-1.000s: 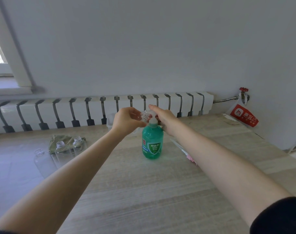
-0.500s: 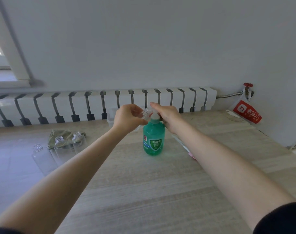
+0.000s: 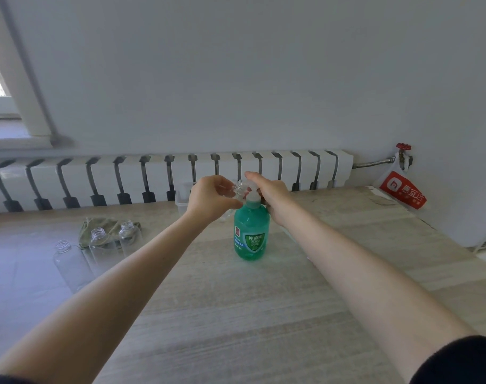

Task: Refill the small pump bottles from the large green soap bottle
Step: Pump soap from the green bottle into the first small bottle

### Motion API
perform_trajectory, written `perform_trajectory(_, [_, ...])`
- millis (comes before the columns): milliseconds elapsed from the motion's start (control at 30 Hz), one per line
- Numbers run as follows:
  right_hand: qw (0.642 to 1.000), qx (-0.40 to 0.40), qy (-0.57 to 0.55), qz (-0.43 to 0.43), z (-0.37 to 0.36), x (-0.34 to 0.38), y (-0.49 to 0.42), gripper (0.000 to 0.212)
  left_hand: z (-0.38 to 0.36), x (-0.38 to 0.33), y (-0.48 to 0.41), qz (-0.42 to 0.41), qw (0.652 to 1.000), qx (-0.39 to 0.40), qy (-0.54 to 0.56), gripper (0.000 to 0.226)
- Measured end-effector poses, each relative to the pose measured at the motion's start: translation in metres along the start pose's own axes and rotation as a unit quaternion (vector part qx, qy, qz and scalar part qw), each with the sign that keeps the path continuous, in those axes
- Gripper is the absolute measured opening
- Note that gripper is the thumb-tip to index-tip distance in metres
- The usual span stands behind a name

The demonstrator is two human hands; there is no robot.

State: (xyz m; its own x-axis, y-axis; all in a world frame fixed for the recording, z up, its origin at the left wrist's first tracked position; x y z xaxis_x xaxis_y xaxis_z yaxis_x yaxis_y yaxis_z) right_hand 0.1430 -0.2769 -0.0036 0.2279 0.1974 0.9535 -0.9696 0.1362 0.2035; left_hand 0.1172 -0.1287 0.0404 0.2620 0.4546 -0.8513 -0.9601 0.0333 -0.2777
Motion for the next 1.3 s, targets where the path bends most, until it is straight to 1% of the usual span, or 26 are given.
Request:
perform_trajectory(100, [1.000, 0.009, -0.005, -0.006, -0.001, 0.002, -0.001, 0.109, 0.000, -0.003, -0.001, 0.004, 1.000, 0.001, 0.006, 0.036])
perform_trajectory(233, [1.000, 0.019, 0.006, -0.002, -0.002, 0.004, -0.001, 0.109, 0.001, -0.003, -0.002, 0.007, 1.000, 0.007, 0.011, 0.035])
perform_trajectory(300, [1.000, 0.019, 0.010, -0.001, -0.001, 0.004, 0.001, 0.103, 0.001, -0.004, -0.002, 0.006, 1.000, 0.009, 0.010, 0.035])
perform_trajectory(367, [1.000, 0.019, 0.007, 0.005, 0.000, 0.005, 0.000, 0.089, 0.001, -0.004, -0.002, 0.007, 1.000, 0.011, 0.008, 0.034])
perform_trajectory(433, [1.000, 0.015, 0.003, 0.005, 0.002, 0.004, -0.001, 0.082, 0.001, -0.003, -0.001, 0.007, 1.000, 0.010, 0.009, 0.035])
perform_trajectory(1000, [0.999, -0.015, -0.011, 0.031, 0.008, -0.003, -0.014, 0.059, 0.001, -0.002, 0.000, -0.006, 1.000, 0.004, -0.010, 0.031])
perform_trajectory(1100, [0.999, -0.009, -0.009, 0.029, 0.006, -0.002, -0.012, 0.062, 0.000, -0.003, 0.001, -0.006, 1.000, 0.009, -0.011, 0.031])
perform_trajectory(1267, [1.000, 0.000, -0.010, 0.021, 0.002, -0.002, -0.007, 0.075, 0.000, -0.002, 0.000, 0.003, 1.000, 0.013, -0.007, 0.033])
perform_trajectory(1300, [1.000, 0.003, -0.012, 0.016, 0.001, -0.002, -0.005, 0.081, 0.000, -0.001, -0.001, 0.005, 1.000, 0.013, -0.004, 0.033])
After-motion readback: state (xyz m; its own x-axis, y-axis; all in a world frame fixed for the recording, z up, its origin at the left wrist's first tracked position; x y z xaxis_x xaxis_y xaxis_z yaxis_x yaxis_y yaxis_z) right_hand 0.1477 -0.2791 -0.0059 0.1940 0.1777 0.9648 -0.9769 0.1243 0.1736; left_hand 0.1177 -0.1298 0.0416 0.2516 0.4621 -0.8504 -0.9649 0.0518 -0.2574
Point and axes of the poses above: each hand's wrist, its own y-axis away from the middle knuckle, its own z-axis out of the back of the hand, x = y × z, the point moved 9 cm from there along -y, towards the middle knuckle, and after that the axes turned 5 degrees about y, right-handed, at the moved point
